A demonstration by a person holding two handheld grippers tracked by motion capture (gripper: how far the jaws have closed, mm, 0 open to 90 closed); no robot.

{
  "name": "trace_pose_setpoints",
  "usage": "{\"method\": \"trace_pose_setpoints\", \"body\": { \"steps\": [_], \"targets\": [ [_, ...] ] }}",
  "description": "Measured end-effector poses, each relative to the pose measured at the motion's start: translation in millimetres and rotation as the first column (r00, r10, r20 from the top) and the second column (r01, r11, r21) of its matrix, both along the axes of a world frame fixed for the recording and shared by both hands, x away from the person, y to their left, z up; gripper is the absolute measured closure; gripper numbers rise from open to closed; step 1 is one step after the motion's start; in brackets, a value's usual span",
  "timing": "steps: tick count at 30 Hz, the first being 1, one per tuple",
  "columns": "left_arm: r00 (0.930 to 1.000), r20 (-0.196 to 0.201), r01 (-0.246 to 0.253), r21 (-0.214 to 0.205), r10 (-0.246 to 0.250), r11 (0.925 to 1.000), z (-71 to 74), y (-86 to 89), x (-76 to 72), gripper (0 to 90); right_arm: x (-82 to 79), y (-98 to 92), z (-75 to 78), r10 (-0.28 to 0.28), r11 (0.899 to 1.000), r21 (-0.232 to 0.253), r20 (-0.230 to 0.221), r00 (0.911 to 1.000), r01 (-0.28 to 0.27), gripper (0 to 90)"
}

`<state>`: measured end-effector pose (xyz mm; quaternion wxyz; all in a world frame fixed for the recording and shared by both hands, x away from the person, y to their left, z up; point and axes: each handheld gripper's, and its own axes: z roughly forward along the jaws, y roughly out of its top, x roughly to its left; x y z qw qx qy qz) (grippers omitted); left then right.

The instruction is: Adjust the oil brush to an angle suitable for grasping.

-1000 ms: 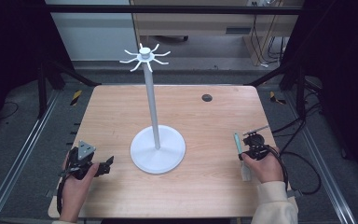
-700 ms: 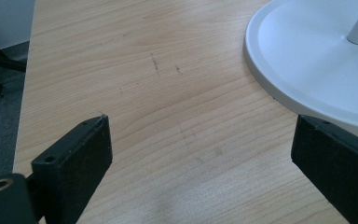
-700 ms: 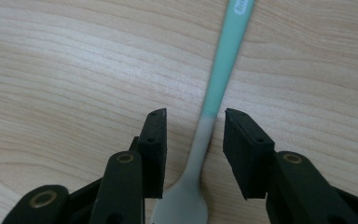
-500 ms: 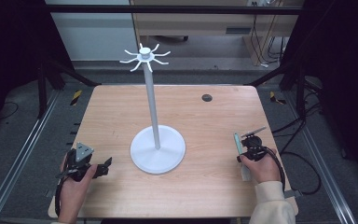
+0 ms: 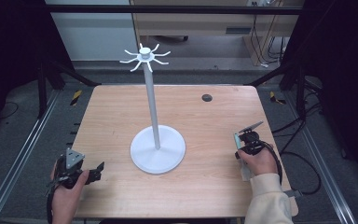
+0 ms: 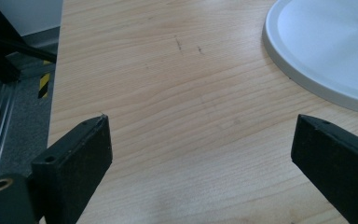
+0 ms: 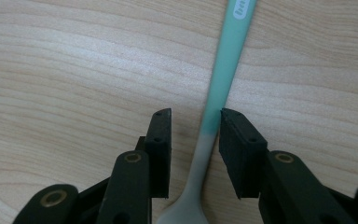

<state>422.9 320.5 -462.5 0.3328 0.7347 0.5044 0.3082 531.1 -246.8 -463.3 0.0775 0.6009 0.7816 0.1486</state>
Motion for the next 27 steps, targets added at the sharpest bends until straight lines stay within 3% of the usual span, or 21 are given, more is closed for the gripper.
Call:
{"method": "trace_pose_setpoints", "body": {
  "steps": [5,14,27],
  "targets": [
    [0.9999,-0.002,-0.016,-0.003,0.016,0.9999,0.2,4.5,-5.3,4.7,4.6,-0.4,-0.4,-0.005,1.0,-0.014,-0.017,0.9999,0.005,66.2],
    [0.9999,-0.002,-0.01,0.0,0.01,0.9999,-0.2,3.1,-4.6,4.7,5.1,-9.1,-3.5,-0.018,1.0,0.005,-0.046,0.9988,0.018,72.5],
    [1.0,-0.003,-0.009,0.003,0.009,1.0,0.2,3.5,-4.9,4.7,6.8,-7.2,-4.4,-0.012,1.0,0.004,-0.054,0.9985,0.012,77.0]
  ]
}}
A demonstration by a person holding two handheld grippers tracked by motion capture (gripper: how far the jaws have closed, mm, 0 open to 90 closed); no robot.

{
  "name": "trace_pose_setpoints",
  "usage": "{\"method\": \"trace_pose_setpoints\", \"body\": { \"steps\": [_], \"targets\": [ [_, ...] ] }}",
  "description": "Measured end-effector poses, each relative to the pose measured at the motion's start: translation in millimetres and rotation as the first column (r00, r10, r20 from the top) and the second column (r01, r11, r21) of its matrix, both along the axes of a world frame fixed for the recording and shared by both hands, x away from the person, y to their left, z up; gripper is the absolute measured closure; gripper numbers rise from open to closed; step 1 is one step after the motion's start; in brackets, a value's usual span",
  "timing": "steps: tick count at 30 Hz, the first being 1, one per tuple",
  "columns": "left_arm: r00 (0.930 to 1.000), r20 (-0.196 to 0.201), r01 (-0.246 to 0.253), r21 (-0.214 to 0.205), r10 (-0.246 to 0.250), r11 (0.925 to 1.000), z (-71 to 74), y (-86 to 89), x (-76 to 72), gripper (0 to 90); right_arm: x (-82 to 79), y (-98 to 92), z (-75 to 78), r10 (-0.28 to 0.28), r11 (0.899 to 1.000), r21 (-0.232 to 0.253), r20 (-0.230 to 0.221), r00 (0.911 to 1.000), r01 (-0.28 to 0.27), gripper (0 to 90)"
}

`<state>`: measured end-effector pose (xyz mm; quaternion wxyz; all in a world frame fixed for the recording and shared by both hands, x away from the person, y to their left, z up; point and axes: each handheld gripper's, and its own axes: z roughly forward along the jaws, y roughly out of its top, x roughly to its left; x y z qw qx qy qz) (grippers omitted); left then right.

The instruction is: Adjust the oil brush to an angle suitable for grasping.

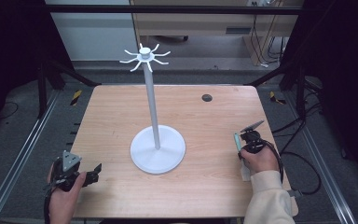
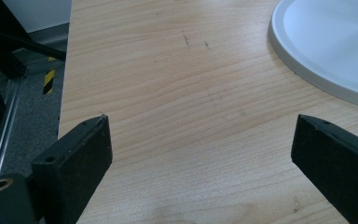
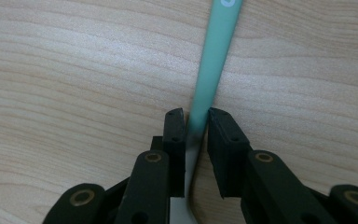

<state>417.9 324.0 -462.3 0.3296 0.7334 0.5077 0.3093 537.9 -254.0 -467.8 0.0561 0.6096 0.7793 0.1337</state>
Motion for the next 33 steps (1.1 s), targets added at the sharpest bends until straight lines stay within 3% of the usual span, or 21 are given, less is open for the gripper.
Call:
{"method": "trace_pose_setpoints", "body": {
  "steps": [6,14,23,30,33],
  "targets": [
    [1.0,0.0,0.0,-0.003,0.0,1.0,0.1,0.0,-0.5,4.7,1.1,4.8,0.5,-0.004,0.999,-0.042,0.002,1.0,0.004,78.2],
    [1.0,0.001,-0.004,-0.006,0.004,1.0,-0.1,0.9,0.1,4.7,2.1,1.0,0.7,-0.014,1.0,-0.006,-0.009,0.9999,0.014,82.5],
    [1.0,0.001,-0.001,-0.002,0.001,1.0,0.0,-1.0,0.3,4.7,0.6,4.0,5.9,0.024,1.0,0.012,0.015,0.9996,-0.024,82.6],
    [1.0,-0.006,-0.006,0.018,0.007,0.9998,-1.8,-1.1,-5.6,4.5,-8.7,18.5,27.6,0.079,0.996,0.032,0.095,0.9923,-0.082,82.7],
    [0.9998,-0.02,-0.003,0.039,0.004,0.9992,-4.4,-3.3,-6.9,4.4,-12.9,25.5,40.6,0.119,0.992,0.03,0.148,0.9818,-0.125,82.7]
  ]
}}
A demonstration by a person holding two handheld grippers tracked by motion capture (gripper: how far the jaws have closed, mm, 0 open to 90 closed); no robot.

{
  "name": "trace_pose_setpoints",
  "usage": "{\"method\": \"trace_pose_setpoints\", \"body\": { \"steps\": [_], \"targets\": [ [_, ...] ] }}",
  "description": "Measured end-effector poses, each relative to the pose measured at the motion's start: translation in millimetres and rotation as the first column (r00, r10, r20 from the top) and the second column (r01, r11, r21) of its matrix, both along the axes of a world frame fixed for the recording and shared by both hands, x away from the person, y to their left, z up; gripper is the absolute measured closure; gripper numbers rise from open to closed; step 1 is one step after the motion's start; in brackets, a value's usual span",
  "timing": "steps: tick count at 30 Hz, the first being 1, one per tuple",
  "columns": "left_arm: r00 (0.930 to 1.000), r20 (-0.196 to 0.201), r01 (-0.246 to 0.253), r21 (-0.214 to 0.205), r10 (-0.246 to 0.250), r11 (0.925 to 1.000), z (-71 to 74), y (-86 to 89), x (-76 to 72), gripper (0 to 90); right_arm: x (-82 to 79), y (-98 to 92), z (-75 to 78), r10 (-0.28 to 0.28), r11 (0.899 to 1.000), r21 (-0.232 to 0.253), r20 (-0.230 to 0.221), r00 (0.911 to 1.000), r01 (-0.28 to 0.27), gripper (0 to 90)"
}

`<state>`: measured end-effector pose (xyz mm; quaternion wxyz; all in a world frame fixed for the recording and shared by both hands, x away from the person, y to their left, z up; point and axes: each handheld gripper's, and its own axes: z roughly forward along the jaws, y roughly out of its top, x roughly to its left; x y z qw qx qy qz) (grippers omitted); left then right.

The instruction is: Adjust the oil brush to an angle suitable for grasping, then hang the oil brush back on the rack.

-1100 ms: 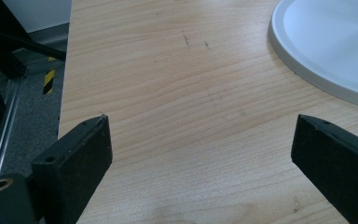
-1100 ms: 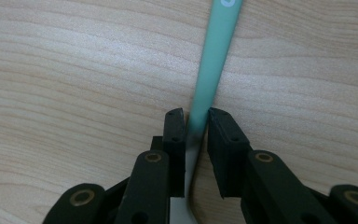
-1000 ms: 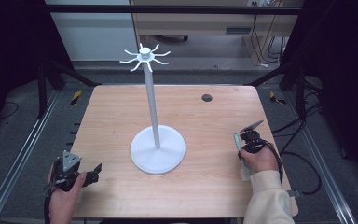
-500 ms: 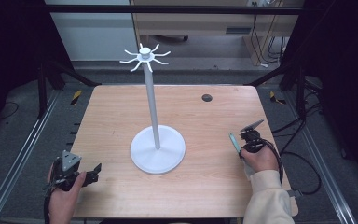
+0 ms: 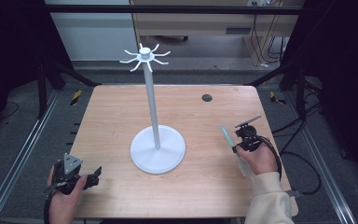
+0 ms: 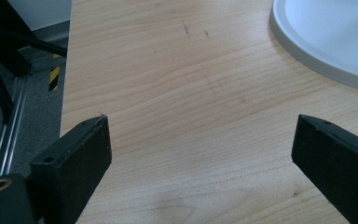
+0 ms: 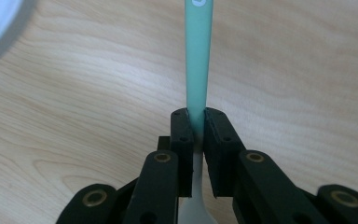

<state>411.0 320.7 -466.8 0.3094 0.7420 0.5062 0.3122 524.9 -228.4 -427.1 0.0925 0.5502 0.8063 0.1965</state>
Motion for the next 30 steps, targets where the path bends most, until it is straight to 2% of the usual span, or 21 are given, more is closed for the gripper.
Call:
{"method": "trace_pose_setpoints", "body": {
  "steps": [2,4,5,6,7,9,12,14,17,18,20,22,23,24,25,26,27,30],
  "targets": [
    [1.0,-0.004,0.0,0.004,0.0,1.0,-0.6,-0.3,0.2,4.4,-2.5,4.0,9.7,0.027,1.0,0.008,0.047,0.9985,-0.027,82.6],
    [1.0,0.0,-0.003,0.005,0.003,1.0,-1.0,-0.4,0.9,4.4,-4.4,6.4,14.9,0.034,0.999,0.017,0.063,0.9974,-0.035,82.6],
    [1.0,0.0,-0.003,0.006,0.003,1.0,-0.8,-0.2,1.1,4.4,-6.2,7.8,19.5,0.046,0.999,0.026,0.086,0.9952,-0.048,82.6],
    [1.0,0.003,-0.004,0.006,0.004,1.0,-0.8,0.0,1.3,4.4,-8.9,9.6,27.7,0.052,0.996,0.06,0.124,0.991,-0.059,82.7],
    [1.0,0.003,-0.004,0.01,0.004,0.9999,-0.9,0.3,1.2,4.4,-8.9,9.6,27.7,0.052,0.996,0.06,0.124,0.991,-0.059,82.6],
    [0.9999,-0.001,-0.011,0.013,0.011,0.9999,-1.0,0.9,0.8,4.4,-9.8,11.3,34.9,0.061,0.994,0.082,0.16,0.9853,-0.074,82.6],
    [0.9999,0.002,-0.016,0.006,0.016,0.9998,-1.5,1.4,1.3,4.5,-12.5,13.4,45.5,0.069,0.991,0.1,0.221,0.9728,-0.093,82.6],
    [0.9999,-0.001,-0.015,0.009,0.015,0.9998,-1.8,1.2,1.9,4.5,-13.9,13.8,48.0,0.066,0.99,0.11,0.232,0.9704,-0.094,82.6],
    [0.9999,-0.01,-0.008,0.014,0.008,0.9999,-2.4,0.1,2.1,4.5,-17.4,13.5,57.2,0.066,0.987,0.121,0.278,0.9582,-0.103,82.6],
    [0.9999,-0.007,-0.008,0.015,0.008,0.9999,-2.0,-0.1,1.4,4.5,-19.7,13.7,64.4,0.067,0.982,0.148,0.314,0.9469,-0.119,82.6],
    [0.9999,0.001,-0.01,0.009,0.01,0.9999,-1.1,0.1,0.4,4.5,-20.6,14.1,66.5,0.065,0.98,0.16,0.324,0.9438,-0.122,82.7],
    [1.0,0.003,-0.01,0.004,0.009,0.9999,-0.8,0.7,0.0,4.5,-23.5,15.7,71.8,0.066,0.976,0.174,0.346,0.9358,-0.133,82.7],
    [1.0,0.0,-0.009,0.0,0.009,1.0,-1.3,0.6,0.1,4.5,-26.3,17.6,76.0,0.068,0.974,0.175,0.368,0.9273,-0.141,82.7],
    [1.0,-0.006,-0.007,0.003,0.007,1.0,-1.8,0.8,-0.1,4.5,-26.3,17.6,76.0,0.068,0.974,0.175,0.368,0.9273,-0.141,82.7],
    [0.9999,-0.01,-0.007,0.005,0.007,1.0,-2.3,0.7,-0.2,4.5,-27.8,18.5,77.9,0.068,0.974,0.177,0.379,0.923,-0.145,82.7],
    [0.9999,-0.01,-0.008,0.007,0.008,0.9999,-2.2,0.7,-0.3,4.5,-30.6,20.7,82.9,0.07,0.968,0.196,0.396,0.9157,-0.159,82.7],
    [0.9999,-0.008,-0.008,0.004,0.008,1.0,-1.8,0.7,-0.5,4.5,-30.6,20.7,82.9,0.07,0.968,0.196,0.396,0.9157,-0.159,82.7],
    [0.9999,0.001,-0.013,-0.003,0.013,0.9999,-1.6,0.6,-0.1,4.5,-35.5,24.9,90.7,0.08,0.961,0.205,0.43,0.899,-0.184,82.7]
  ]
}}
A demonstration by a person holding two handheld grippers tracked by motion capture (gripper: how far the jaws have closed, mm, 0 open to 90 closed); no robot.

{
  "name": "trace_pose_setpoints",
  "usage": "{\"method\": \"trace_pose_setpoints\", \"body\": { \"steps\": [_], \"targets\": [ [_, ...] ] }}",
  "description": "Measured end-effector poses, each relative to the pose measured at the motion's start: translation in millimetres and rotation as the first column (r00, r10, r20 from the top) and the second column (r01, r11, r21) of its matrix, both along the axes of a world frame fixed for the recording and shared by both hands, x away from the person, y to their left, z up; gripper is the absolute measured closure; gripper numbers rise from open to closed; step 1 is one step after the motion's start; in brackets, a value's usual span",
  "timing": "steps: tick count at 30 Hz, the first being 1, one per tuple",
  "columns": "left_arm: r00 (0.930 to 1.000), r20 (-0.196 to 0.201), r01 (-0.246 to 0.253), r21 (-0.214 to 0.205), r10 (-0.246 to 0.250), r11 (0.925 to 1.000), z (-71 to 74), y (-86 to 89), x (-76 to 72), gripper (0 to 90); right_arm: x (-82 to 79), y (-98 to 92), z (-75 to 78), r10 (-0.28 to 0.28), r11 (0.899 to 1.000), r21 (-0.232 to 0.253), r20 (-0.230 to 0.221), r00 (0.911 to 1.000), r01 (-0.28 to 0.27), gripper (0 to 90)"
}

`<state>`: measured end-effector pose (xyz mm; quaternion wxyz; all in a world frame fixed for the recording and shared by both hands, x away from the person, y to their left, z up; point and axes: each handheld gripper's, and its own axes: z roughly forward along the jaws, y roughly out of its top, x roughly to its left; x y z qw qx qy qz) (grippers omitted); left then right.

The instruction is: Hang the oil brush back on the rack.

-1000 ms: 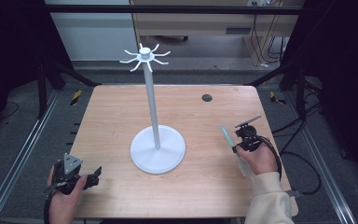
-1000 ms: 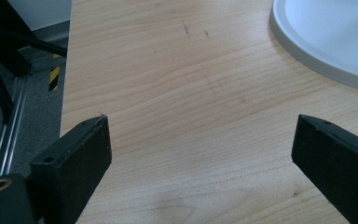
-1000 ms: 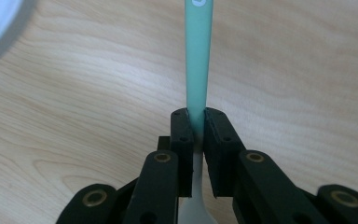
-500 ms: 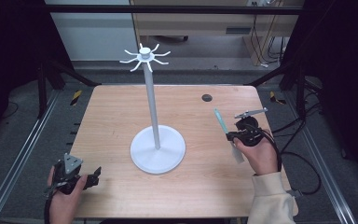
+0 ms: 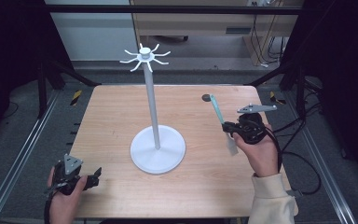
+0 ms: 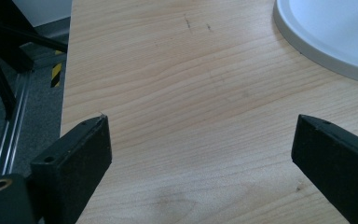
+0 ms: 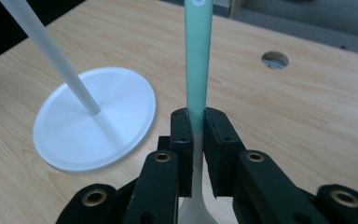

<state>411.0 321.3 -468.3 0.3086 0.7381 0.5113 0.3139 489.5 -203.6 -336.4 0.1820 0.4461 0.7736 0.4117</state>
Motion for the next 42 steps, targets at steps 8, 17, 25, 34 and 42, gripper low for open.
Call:
{"method": "trace_pose_setpoints", "body": {
  "steps": [8,17,25,34,42],
  "targets": [
    [0.9999,0.003,-0.015,-0.013,0.015,0.9998,0.3,4.4,-1.0,4.5,-8.0,12.2,14.5,0.055,0.996,0.068,0.086,0.9948,-0.061,82.7],
    [0.9998,-0.001,-0.017,-0.022,0.017,0.9996,-1.5,7.4,4.4,4.6,-14.3,25.9,38.9,0.087,0.992,0.076,0.177,0.9803,-0.101,82.7],
    [0.9984,-0.007,-0.056,-0.044,0.056,0.9975,-3.5,17.0,-2.5,4.6,-0.4,47.3,67.5,0.125,0.982,0.109,0.229,0.9654,-0.153,82.6],
    [0.9964,-0.032,-0.08,-0.04,0.078,0.996,-8.7,18.2,2.0,4.7,0.0,55.2,57.0,0.149,0.979,0.102,0.252,0.9563,-0.179,82.7],
    [0.9986,-0.027,-0.045,-0.014,0.045,0.9989,-8.0,12.7,0.2,4.6,-17.0,63.3,64.1,0.141,0.975,0.125,0.286,0.9477,-0.183,82.6]
  ]
}}
